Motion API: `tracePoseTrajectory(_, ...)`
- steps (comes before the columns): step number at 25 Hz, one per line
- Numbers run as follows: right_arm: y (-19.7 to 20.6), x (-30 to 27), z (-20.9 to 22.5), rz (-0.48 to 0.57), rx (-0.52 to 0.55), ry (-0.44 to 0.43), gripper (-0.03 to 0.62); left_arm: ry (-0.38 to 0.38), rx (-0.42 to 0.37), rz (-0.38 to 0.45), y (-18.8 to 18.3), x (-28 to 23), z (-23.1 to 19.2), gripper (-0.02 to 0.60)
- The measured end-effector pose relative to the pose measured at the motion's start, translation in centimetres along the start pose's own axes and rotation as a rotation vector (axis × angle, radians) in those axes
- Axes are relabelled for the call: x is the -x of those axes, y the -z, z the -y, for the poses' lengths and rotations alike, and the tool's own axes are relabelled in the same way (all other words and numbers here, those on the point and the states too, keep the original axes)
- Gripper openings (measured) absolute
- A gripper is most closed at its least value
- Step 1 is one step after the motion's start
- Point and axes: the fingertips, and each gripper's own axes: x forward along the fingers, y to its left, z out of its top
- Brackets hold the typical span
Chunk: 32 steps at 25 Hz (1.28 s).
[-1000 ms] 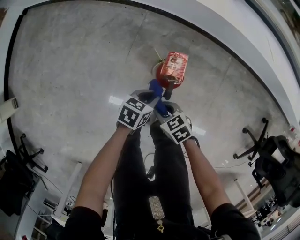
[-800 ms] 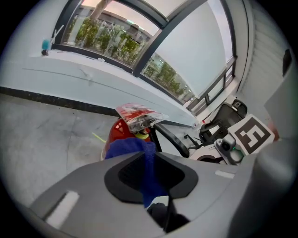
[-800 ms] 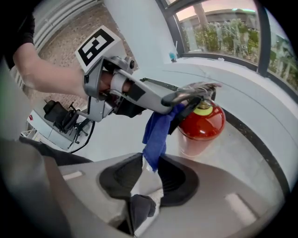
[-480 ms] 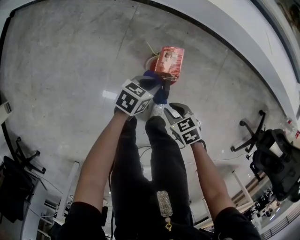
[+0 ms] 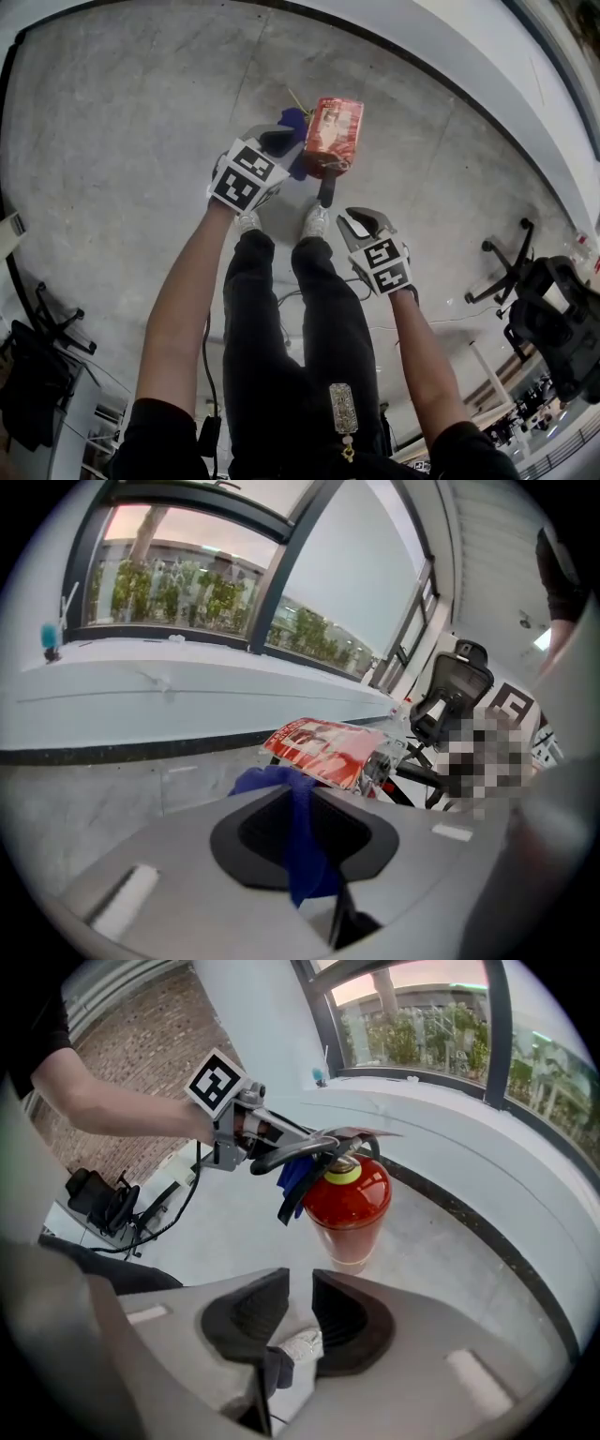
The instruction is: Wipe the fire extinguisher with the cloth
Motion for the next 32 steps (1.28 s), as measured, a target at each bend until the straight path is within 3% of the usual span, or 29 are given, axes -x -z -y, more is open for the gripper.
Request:
tracePoseTrajectory(2, 0.7, 0.2, 0.1, -0.009, -0.009, 0.008, 0.078, 0.016, -0.04, 0.014, -0.8, -0.9, -0.3, 0.063)
tracePoseTrajectory(5, 1.7, 0.5, 0.4, -0.026, -0.017, 0.017, 0.078, 0.006, -0.032, 0.032, -1.4, -2.0, -1.3, 0.063)
tracePoseTrajectory(14, 0.8, -0.3, 0.1, -0.01, -0.061, 0.047, 0.079, 0.03, 0.146, 0.081, 1.4, -0.6, -0.9, 0.063)
tracePoseTrajectory(19, 0.2, -2.4, -0.8, 0.026, -0.142, 0.058, 0.081, 0.064, 0.197, 0.09, 4.0, 0.3, 0.9, 0.063)
tracePoseTrajectory(22, -0.4, -4.6, -0.5, 0.083, -0.172, 0.023, 0.097, 0.053, 0.218, 0.1, 5.0, 0.4, 1.7, 0.063)
tracePoseTrajectory(25, -0.5, -6.8, -0.7, 0.128, -0.217, -0.029, 0.171, 0.032, 0.26, 0.115, 6.0, 0.2, 3.1, 0.063)
tracePoseTrajectory(28, -0.7, -9.0, -1.5, 0.163, -0.168, -0.077, 0.196, 0.003, 0.332, 0.165, 6.7, 0.4, 4.8, 0.063)
tracePoseTrajectory(32, -2.7, -10.5, -1.6, 0.299, -0.113, -0.126, 0.196, -0.029, 0.391, 0.238, 6.9, 0.0, 6.5, 0.063)
